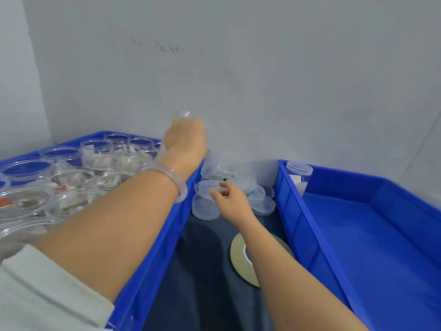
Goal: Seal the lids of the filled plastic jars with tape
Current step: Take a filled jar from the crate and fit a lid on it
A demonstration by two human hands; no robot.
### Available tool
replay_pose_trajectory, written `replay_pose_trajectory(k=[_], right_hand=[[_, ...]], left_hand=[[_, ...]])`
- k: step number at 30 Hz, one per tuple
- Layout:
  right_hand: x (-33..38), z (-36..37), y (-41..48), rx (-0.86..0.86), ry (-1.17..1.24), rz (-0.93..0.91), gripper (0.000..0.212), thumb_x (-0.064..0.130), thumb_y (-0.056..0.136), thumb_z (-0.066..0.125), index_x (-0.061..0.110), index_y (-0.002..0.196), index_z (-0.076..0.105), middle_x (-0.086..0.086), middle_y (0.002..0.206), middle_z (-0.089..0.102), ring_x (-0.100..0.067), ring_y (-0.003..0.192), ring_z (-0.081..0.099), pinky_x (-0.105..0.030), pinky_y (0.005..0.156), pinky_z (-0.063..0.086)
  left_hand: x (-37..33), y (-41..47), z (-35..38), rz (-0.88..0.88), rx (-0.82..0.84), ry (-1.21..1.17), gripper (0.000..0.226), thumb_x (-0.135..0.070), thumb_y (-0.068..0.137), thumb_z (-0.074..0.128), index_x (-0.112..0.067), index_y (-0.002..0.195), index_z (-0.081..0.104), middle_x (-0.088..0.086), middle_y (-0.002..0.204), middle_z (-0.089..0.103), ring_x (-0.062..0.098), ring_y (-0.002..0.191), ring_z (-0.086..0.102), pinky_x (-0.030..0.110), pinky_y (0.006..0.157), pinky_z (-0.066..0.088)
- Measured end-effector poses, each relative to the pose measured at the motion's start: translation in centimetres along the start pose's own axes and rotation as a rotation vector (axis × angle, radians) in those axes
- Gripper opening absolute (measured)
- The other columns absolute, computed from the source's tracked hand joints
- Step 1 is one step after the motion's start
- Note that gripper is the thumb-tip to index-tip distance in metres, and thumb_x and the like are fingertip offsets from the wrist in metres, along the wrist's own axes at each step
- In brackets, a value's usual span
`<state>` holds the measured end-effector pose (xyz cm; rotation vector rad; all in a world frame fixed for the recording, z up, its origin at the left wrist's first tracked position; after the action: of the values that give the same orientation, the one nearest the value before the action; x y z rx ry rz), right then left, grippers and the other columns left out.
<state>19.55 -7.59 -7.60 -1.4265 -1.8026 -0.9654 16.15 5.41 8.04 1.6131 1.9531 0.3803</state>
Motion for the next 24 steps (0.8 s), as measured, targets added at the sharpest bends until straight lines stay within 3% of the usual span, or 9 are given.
replay_pose_trajectory(k=[4,6,8,10,13,15,18,20,24], right_hand=[[-0.9,-2.1,-0.5,-0.166,0.24,0.013,0.099,0.048,0.076,0.073,0.017,0.151,0.016,-0.006,0.145,0.038,-0.022,0.13,0.042,-0.042,0.107,0.038],[-1.5,-3.2,-1.1,-0.244,0.26,0.022,0.11,0.046,0.068,0.077,0.017,0.152,0.011,-0.009,0.147,0.035,-0.025,0.133,0.039,-0.045,0.107,0.037],[-3.0,-3.5,-1.8,-0.249,0.173,0.055,0.095,0.048,0.066,0.072,0.016,0.143,0.027,-0.011,0.131,0.048,-0.027,0.12,0.049,-0.045,0.098,0.045],[-5.2,-2.4,-2.4,-0.103,0.006,0.123,0.065,0.049,0.066,0.067,0.014,0.116,0.043,-0.014,0.11,0.053,-0.027,0.107,0.05,-0.043,0.091,0.046],[-8.9,-0.6,-3.2,0.13,-0.249,0.227,0.055,0.042,0.068,0.064,0.016,0.116,0.056,-0.014,0.121,0.054,-0.027,0.126,0.036,-0.041,0.104,0.036],[-9.4,-1.2,-2.7,0.067,-0.297,0.225,0.041,0.032,0.078,0.06,0.025,0.119,0.062,-0.01,0.127,0.055,-0.029,0.13,0.036,-0.04,0.104,0.036],[-9.6,-2.6,-0.8,-0.114,-0.128,0.281,0.042,0.025,0.083,0.055,0.021,0.125,0.058,-0.01,0.129,0.055,-0.028,0.119,0.05,-0.043,0.101,0.043],[-9.5,-3.0,0.8,-0.171,-0.17,0.235,0.05,0.022,0.087,0.055,0.02,0.136,0.048,-0.011,0.136,0.05,-0.028,0.122,0.048,-0.044,0.102,0.043],[-9.7,-1.4,1.7,-0.084,-0.409,0.104,0.053,0.023,0.093,0.049,0.027,0.144,0.035,-0.006,0.153,0.03,-0.027,0.142,0.023,-0.043,0.11,0.029]], left_hand=[[-6.1,-0.7,-3.2,0.114,-0.137,-0.213,0.026,-0.006,0.085,0.057,-0.013,0.11,0.063,0.011,0.113,0.063,0.034,0.112,0.053,0.035,0.072,0.04],[-7.4,-2.1,-1.8,0.091,-0.14,-0.306,0.026,-0.009,0.086,0.057,-0.016,0.111,0.062,0.009,0.114,0.061,0.032,0.116,0.048,0.033,0.073,0.037],[-7.6,-4.5,1.5,0.083,-0.087,-0.293,0.022,-0.012,0.087,0.054,-0.018,0.108,0.062,0.008,0.11,0.062,0.03,0.113,0.044,0.032,0.074,0.03],[-6.4,-7.1,5.6,0.057,-0.034,-0.243,0.019,-0.015,0.088,0.05,-0.021,0.102,0.062,0.004,0.106,0.063,0.027,0.108,0.04,0.033,0.076,0.024],[-3.8,-10.4,10.4,0.04,0.005,-0.211,0.021,-0.019,0.089,0.049,-0.023,0.103,0.064,0.0,0.106,0.064,0.025,0.105,0.039,0.037,0.08,0.026],[-3.0,-11.7,10.7,0.086,-0.09,-0.253,0.02,-0.017,0.081,0.055,-0.018,0.097,0.068,0.004,0.094,0.065,0.029,0.094,0.047,0.038,0.076,0.031],[-1.8,-12.8,9.7,0.119,-0.335,-0.412,0.013,-0.024,0.071,0.064,-0.013,0.077,0.07,0.007,0.08,0.063,0.032,0.079,0.052,0.039,0.069,0.04],[-1.0,-13.0,10.0,0.109,-0.389,-0.579,0.021,-0.028,0.069,0.074,-0.008,0.068,0.065,0.013,0.093,0.059,0.034,0.088,0.051,0.039,0.077,0.043],[0.3,-12.6,10.6,0.099,-0.392,-0.866,0.034,-0.031,0.066,0.077,-0.004,0.068,0.057,0.022,0.118,0.047,0.027,0.115,0.047,0.044,0.097,0.044]])
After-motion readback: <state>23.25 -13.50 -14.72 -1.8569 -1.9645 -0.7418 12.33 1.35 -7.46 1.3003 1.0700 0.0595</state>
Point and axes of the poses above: each hand's wrist, its own y-axis towards the middle knuckle, its own z-axis out of the palm, x = y × z, the point moved 9 cm from there along y, towards the middle knuckle
